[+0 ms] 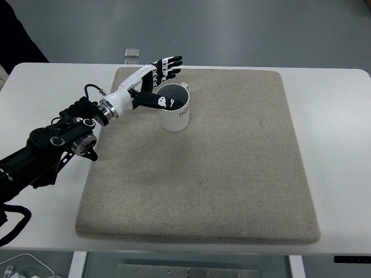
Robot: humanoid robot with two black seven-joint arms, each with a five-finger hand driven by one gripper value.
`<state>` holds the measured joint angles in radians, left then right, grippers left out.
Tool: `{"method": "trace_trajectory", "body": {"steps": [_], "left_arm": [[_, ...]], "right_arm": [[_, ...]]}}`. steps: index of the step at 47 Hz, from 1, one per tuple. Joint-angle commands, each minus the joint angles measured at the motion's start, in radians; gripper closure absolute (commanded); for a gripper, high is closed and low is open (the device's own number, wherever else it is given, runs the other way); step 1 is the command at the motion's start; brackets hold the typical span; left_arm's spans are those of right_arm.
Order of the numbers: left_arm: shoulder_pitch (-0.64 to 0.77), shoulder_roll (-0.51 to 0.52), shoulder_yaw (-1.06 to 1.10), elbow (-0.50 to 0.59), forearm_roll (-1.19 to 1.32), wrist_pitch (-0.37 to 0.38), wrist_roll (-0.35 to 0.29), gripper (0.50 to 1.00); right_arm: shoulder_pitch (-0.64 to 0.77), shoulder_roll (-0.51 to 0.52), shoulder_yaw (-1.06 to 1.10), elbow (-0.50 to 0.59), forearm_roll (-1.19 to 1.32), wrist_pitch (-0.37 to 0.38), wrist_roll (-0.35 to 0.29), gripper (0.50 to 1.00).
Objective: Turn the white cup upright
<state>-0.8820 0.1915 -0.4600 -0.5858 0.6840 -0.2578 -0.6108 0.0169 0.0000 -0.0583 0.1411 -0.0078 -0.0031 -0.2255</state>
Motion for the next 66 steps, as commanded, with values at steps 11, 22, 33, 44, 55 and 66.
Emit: {"method": "trace_trajectory", "body": {"steps": [11,22,33,44,55,66], "left_arm": [[-0.012,0.036,-0.034,-0.051,-0.006,-0.001,0.000,0.500],[-0.061,0.028,-0.078,-0.034,-0.009,0.005,0.000,0.500],[-0.124,-0.043,-0.066,0.141,-0.050,-0.008,0.000,0.500],[-0.158,-0.055,-0.066,0.201,-0.251,-0.034,0.000,0.504],[-0.158,-0.055,-0.080,0.201,-0.414,-0.054,0.000,0.500],[-0.156,-0.057,-0.080,0.210,-0.681,-0.014,0.078,0.500]], "right_arm": [[0.000,0.000,0.000,0.000,0.000,0.000,0.000,0.570],[0.000,0.000,0.000,0.000,0.000,0.000,0.000,0.570],[0.000,0.000,0.000,0.000,0.000,0.000,0.000,0.570],[0.000,0.000,0.000,0.000,0.000,0.000,0.000,0.570],[0.000,0.000,0.000,0.000,0.000,0.000,0.000,0.570],[0.000,0.000,0.002,0.000,0.000,0.000,0.000,0.570]]}}
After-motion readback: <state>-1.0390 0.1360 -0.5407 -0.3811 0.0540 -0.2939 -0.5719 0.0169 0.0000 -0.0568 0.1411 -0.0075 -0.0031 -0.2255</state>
